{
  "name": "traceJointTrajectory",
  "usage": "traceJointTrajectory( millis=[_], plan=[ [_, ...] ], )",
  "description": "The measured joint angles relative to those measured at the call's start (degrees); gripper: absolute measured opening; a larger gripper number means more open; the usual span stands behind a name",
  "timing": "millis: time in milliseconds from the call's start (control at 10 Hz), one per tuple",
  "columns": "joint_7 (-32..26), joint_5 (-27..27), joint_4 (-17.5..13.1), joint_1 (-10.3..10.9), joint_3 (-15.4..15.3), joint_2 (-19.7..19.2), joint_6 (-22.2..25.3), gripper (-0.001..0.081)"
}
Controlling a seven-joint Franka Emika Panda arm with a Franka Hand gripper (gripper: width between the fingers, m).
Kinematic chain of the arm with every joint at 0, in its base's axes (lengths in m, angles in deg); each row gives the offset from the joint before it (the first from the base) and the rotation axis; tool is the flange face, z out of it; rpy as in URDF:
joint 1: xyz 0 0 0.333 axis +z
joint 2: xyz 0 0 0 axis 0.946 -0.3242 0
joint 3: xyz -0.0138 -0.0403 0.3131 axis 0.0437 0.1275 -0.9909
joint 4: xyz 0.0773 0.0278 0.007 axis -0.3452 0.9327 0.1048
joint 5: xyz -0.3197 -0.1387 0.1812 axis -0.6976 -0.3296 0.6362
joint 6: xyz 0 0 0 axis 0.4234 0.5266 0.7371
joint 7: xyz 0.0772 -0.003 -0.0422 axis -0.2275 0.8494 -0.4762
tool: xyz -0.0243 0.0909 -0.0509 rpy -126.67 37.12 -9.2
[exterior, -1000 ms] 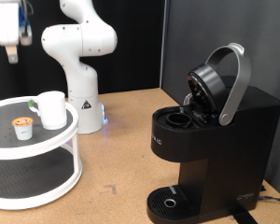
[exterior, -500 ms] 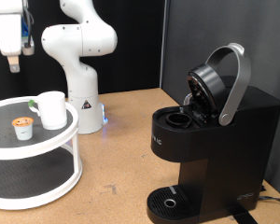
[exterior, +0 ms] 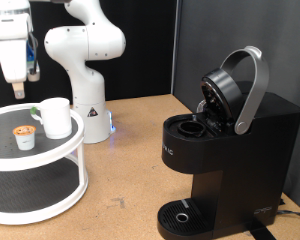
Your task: Make a cup of coffee with the keurig machine
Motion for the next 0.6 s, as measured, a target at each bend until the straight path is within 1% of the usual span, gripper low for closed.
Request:
traceJointTrajectory(
  millis=[300, 600],
  plan=[
    [-0.8, 0.0, 2.2, 0.0, 2.0, -2.3, -4.8, 0.0803],
    [-2.2, 0.0, 3.3, 0.1, 2.8, -5.2, -8.3, 0.0803]
  ],
)
